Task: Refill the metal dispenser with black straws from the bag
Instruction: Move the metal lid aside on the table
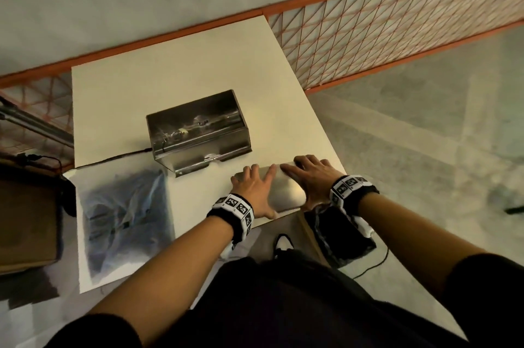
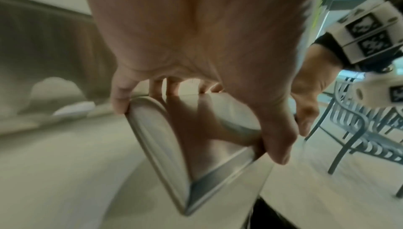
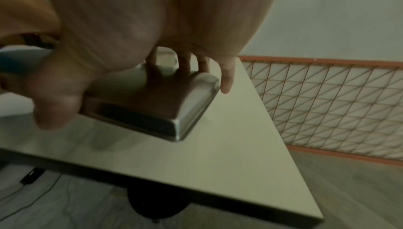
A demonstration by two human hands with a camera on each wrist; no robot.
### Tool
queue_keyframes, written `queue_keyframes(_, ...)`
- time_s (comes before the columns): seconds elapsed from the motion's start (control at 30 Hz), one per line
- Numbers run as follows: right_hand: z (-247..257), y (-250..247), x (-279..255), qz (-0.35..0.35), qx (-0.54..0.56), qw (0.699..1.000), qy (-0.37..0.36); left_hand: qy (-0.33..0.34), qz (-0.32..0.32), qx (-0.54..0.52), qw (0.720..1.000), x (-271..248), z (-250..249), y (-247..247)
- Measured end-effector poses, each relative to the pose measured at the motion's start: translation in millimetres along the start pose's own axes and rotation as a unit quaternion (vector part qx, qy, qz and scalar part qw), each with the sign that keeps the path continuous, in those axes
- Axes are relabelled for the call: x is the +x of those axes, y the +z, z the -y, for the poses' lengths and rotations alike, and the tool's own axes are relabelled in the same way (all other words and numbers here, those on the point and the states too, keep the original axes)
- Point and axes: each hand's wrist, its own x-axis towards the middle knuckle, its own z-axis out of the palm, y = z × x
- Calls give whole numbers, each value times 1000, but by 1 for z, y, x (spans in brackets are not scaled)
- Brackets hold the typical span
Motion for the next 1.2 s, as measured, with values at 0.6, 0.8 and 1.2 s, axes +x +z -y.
queue_keyframes(0.6, -23, 37, 15, 82, -39, 996, 22, -11, -33, -7, 999, 36, -34, 45)
queue_keyframes(0.8, -30, 38, 17, 76, -30, 995, 51, -10, -48, -2, 999, 51, -39, 41)
queue_keyframes(1.2, -36, 38, 23, 66, -44, 996, 45, -12, -62, -7, 998, 61, -38, 45)
